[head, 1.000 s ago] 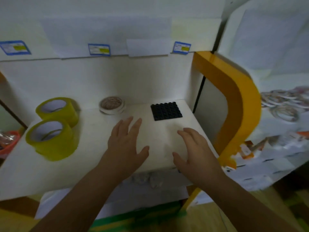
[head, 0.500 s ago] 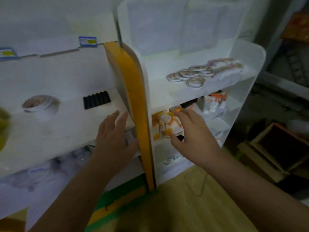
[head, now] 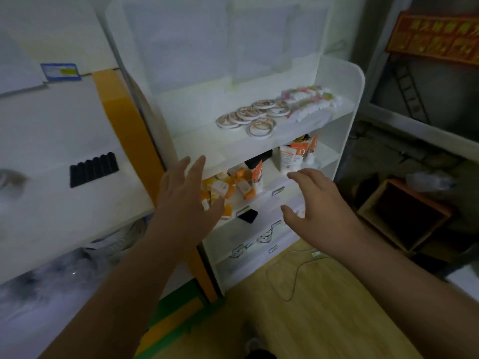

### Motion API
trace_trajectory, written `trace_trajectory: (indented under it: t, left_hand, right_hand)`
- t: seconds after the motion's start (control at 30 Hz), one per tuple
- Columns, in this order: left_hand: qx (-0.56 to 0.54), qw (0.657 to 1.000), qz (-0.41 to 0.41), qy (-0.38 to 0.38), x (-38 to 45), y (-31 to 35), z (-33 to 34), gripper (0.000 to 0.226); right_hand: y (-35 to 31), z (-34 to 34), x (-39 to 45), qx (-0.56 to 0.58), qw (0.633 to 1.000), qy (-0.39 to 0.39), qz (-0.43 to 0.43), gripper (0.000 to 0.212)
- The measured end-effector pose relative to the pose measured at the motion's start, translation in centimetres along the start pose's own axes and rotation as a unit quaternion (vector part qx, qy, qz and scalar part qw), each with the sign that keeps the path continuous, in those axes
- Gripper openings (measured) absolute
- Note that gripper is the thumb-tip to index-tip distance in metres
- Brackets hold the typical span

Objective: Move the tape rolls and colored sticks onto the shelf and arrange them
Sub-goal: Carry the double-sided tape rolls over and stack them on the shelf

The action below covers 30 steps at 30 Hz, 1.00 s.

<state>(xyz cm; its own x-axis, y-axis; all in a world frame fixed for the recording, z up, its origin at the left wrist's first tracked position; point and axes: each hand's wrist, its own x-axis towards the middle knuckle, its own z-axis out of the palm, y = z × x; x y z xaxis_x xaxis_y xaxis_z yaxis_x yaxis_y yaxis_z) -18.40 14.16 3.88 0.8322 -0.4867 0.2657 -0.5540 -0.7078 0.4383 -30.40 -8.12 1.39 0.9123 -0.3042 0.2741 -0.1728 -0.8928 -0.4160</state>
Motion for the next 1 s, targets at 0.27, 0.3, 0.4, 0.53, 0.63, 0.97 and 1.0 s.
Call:
trace_trajectory:
  t: [0.27, 0.3, 0.4, 0.53, 0.63, 0.97, 1.0]
  left_hand:
    - [-0.039, 0.999, -0.01, -0.011, 8.8, 0.1, 4.2, 0.083]
    - [-0.039, 0.999, -0.013, -0.009, 10.1, -0.1, 4.6, 0.083]
    - [-0.035, 0.999, -0.025, -0.011, 13.9, -0.8, 5.7, 0.083]
    - [-0.028, 0.999, -0.023, -0.021, 18.6, -1.8, 6.8, 0.085]
    - [-0.021, 0.999, -0.016, -0.022, 21.1, -2.3, 7.5, 0.087]
    - [-0.036, 0.998, -0.056, 0.011, 26.2, -3.2, 10.1, 0.084]
    - [-0.029, 0.998, -0.06, 0.016, 26.6, -3.2, 10.3, 0.083]
  right_hand:
    - [4.6, -0.2, 7.0, -0.026, 1.0, -0.004, -0.012, 0.066]
    - [5.1, -0.2, 8.4, -0.027, 1.0, 0.0, -0.015, 0.066]
    - [6.2, 0.4, 12.9, -0.023, 1.0, 0.007, -0.02, 0.066]
    - [6.9, 1.8, 18.3, -0.003, 1.0, -0.001, -0.021, 0.063]
    - [7.4, 2.9, 21.8, 0.005, 1.0, -0.003, -0.023, 0.063]
    - [11.1, 5.7, 33.0, 0.017, 0.994, -0.092, -0.059, 0.066]
    - [11.5, 6.1, 34.4, 0.017, 0.993, -0.101, -0.066, 0.069]
